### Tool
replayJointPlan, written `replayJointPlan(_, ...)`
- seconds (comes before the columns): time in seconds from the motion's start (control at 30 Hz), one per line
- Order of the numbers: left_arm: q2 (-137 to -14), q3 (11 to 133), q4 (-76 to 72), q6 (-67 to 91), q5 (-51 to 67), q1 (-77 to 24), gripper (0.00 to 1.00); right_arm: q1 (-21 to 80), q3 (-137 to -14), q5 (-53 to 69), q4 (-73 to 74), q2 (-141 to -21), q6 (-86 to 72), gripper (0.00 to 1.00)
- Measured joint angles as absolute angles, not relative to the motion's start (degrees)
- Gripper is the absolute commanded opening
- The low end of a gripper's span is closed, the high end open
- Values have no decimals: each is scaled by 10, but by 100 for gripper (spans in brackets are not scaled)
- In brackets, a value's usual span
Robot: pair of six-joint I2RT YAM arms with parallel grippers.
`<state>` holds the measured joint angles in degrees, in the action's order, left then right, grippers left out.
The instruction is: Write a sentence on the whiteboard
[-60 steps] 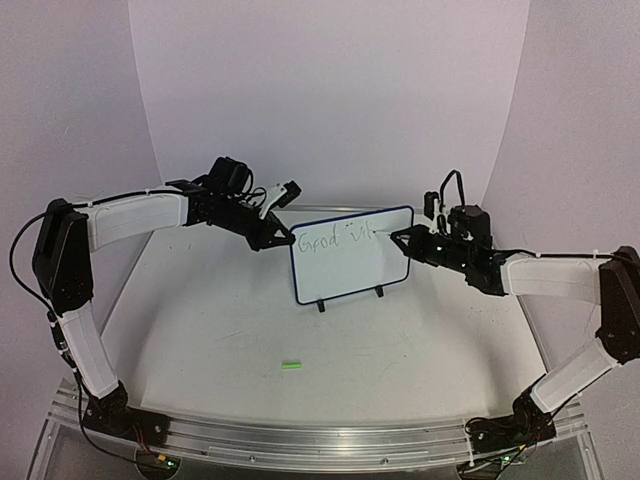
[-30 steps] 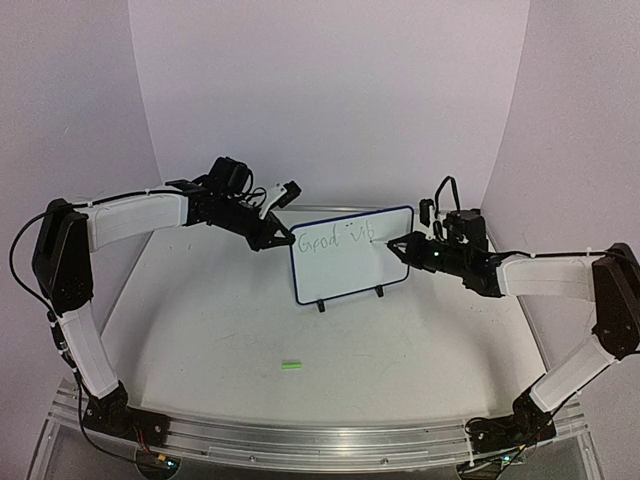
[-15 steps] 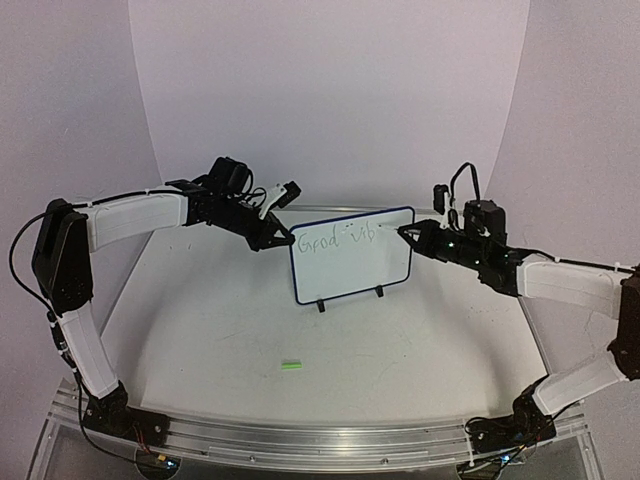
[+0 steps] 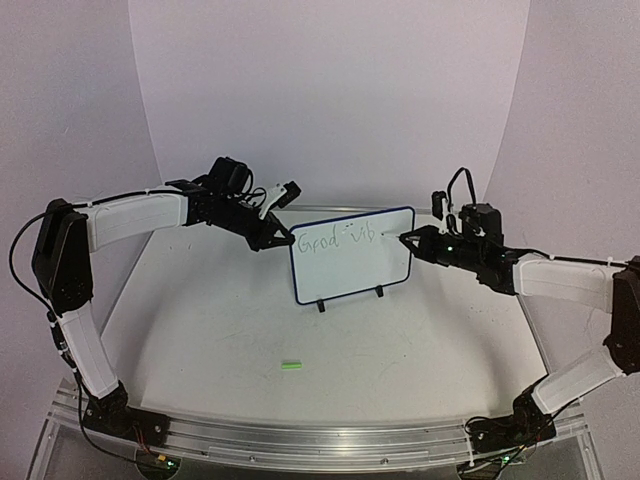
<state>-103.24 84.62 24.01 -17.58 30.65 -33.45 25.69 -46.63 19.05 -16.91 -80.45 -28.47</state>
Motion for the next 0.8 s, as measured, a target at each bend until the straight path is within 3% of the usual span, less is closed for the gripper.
replayJointPlan(0.8,-1032,846,240,-176,305,-335,0,257,-495,189,-168,-844,-286,0)
